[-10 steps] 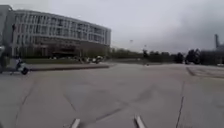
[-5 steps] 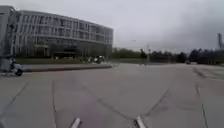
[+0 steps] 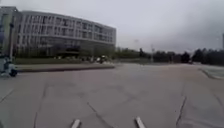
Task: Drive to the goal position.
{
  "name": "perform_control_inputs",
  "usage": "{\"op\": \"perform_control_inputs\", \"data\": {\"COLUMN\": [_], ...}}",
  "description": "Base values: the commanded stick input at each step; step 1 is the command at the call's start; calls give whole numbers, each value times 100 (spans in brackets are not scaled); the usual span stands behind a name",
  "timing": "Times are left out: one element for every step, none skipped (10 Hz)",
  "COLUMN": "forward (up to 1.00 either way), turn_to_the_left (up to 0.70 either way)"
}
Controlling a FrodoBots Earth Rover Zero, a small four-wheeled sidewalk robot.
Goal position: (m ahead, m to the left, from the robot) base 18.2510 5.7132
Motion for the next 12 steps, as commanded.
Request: {"op": "perform_control_inputs", "data": {"forward": [100, 100, 100, 100, 100, 100, 100, 100, 100, 97, 87, 80], "turn_to_the_left": [1, 1, 1, 1, 1, 1, 1, 1, 1, 1, 1, 1]}}
